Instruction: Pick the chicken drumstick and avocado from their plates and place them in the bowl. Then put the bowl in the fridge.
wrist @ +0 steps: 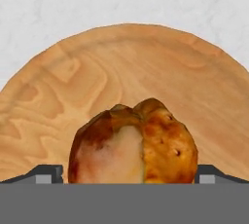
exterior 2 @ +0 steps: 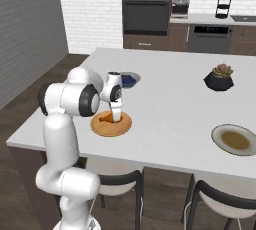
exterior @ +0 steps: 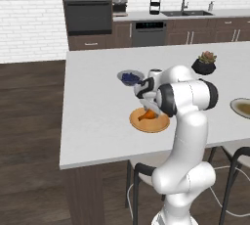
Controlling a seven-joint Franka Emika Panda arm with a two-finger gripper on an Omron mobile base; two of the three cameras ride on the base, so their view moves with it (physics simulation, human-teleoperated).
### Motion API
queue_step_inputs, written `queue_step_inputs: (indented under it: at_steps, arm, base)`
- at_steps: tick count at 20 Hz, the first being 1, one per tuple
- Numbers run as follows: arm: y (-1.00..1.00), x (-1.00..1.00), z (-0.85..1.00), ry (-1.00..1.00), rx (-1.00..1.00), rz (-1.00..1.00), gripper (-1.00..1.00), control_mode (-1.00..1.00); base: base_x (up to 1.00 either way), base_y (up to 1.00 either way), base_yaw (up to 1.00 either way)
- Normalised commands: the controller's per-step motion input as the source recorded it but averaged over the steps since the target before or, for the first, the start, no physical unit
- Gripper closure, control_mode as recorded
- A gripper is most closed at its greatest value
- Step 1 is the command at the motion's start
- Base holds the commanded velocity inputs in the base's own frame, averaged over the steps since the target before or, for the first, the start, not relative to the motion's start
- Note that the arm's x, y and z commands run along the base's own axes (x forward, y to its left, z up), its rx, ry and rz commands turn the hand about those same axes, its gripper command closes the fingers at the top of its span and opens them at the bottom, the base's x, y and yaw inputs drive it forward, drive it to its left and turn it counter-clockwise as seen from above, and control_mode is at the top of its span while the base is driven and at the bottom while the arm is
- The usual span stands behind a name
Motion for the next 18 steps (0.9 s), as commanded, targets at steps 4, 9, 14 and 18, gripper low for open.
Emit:
queue_step_inputs:
  at_steps: [4, 9, 14, 18]
  arm:
    - [0.00, -0.06, -0.41, -0.17, 0.00, 0.00, -1.00, -1.00]
    - [0.00, 0.00, -0.23, -0.13, 0.00, 0.00, 1.00, -1.00]
    - [0.00, 0.00, 0.05, 0.00, 0.00, 0.00, 1.00, -1.00]
    - [0.04, -0.50, 0.82, -0.02, -0.02, 0.10, 1.00, -1.00]
  base:
    - [0.00, 0.00, 0.00]
    - [0.00, 0.00, 0.00]
    - [0.00, 0.00, 0.00]
    - [0.00, 0.00, 0.00]
